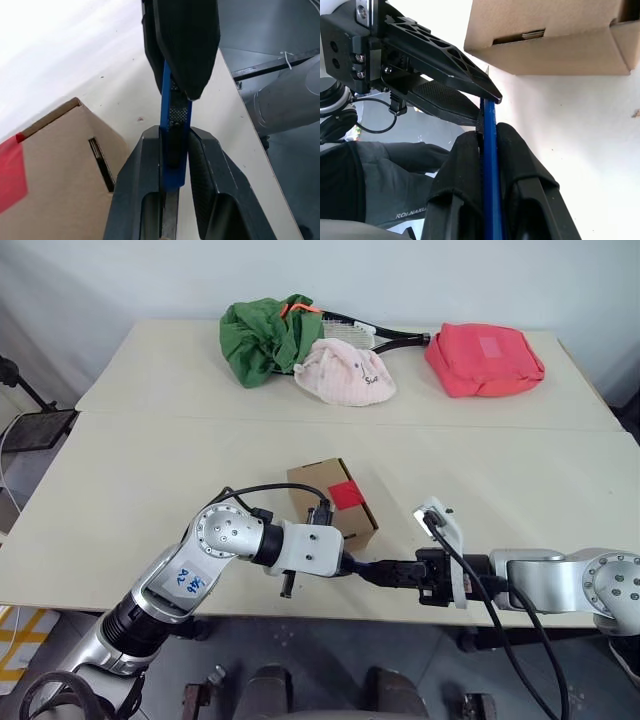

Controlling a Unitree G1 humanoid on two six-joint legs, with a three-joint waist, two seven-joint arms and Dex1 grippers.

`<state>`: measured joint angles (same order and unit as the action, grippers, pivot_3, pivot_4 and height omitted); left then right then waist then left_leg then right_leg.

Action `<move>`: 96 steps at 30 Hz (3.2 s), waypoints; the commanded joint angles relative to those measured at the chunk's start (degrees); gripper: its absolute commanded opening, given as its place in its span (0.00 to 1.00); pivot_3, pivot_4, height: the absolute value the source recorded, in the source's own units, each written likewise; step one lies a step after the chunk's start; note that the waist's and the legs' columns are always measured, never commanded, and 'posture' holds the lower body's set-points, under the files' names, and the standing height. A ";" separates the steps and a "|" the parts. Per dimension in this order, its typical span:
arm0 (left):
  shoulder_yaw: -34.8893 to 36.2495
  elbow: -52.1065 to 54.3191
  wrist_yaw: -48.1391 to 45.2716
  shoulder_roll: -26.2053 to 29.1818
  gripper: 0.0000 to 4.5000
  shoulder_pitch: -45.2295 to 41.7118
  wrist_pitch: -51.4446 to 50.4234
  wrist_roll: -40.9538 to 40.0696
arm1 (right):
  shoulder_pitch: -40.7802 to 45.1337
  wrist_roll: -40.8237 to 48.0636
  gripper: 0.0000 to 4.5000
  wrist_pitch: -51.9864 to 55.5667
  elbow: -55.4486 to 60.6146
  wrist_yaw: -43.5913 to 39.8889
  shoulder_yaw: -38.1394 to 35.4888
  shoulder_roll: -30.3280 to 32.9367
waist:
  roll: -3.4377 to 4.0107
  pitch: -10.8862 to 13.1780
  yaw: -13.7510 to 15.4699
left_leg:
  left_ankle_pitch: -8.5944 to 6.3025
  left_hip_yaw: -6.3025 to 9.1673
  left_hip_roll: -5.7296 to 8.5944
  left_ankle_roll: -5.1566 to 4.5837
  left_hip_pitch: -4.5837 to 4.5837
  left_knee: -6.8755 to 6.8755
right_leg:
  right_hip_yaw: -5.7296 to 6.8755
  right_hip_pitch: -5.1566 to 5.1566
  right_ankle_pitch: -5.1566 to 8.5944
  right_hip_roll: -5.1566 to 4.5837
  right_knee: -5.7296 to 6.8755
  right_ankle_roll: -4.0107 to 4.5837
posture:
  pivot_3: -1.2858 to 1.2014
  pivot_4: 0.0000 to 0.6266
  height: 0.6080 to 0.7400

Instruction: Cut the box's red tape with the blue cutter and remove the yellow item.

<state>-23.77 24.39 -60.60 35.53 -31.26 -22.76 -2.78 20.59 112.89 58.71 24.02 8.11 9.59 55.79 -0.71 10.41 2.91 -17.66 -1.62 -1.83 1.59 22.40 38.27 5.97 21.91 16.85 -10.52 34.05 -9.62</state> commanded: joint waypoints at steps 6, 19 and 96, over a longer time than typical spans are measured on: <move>3.66 4.55 -2.57 0.32 0.37 0.53 -4.50 -7.34 | -2.08 0.11 0.04 -0.25 1.54 -2.06 -4.74 2.19 | 0.00 0.00 0.05 | 0.00 0.00 0.00 0.00 0.02 0.00 | 0.00 0.00 0.00 0.00 0.00 0.00 | 0.52 0.24 1.00; 29.56 -11.09 -7.32 7.21 0.92 2.58 -10.67 -29.46 | -31.50 0.11 0.04 3.31 8.16 -22.66 -47.09 14.49 | 0.02 0.01 0.59 | -0.03 -0.02 -0.01 -0.04 -0.04 0.03 | 0.00 -0.11 -0.08 0.01 -0.06 -0.03 | 0.52 0.24 1.00; 9.20 -27.40 6.80 -5.83 0.01 -11.18 -12.39 -6.48 | 25.49 0.11 0.04 -1.96 -0.03 41.28 10.74 -8.06 | -0.40 0.25 -1.56 | -0.07 -0.32 -0.09 -0.07 0.83 0.68 | 0.04 0.79 -0.26 -0.06 0.29 -0.13 | 0.52 0.24 1.00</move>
<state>-12.38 -2.95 -54.04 29.97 -44.06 -34.35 -10.61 46.34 111.60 55.27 23.77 49.60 19.79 48.06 -1.11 10.66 1.35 -17.72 -1.95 -1.92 1.52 23.22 38.95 6.01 22.70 16.59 -10.59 34.35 -9.75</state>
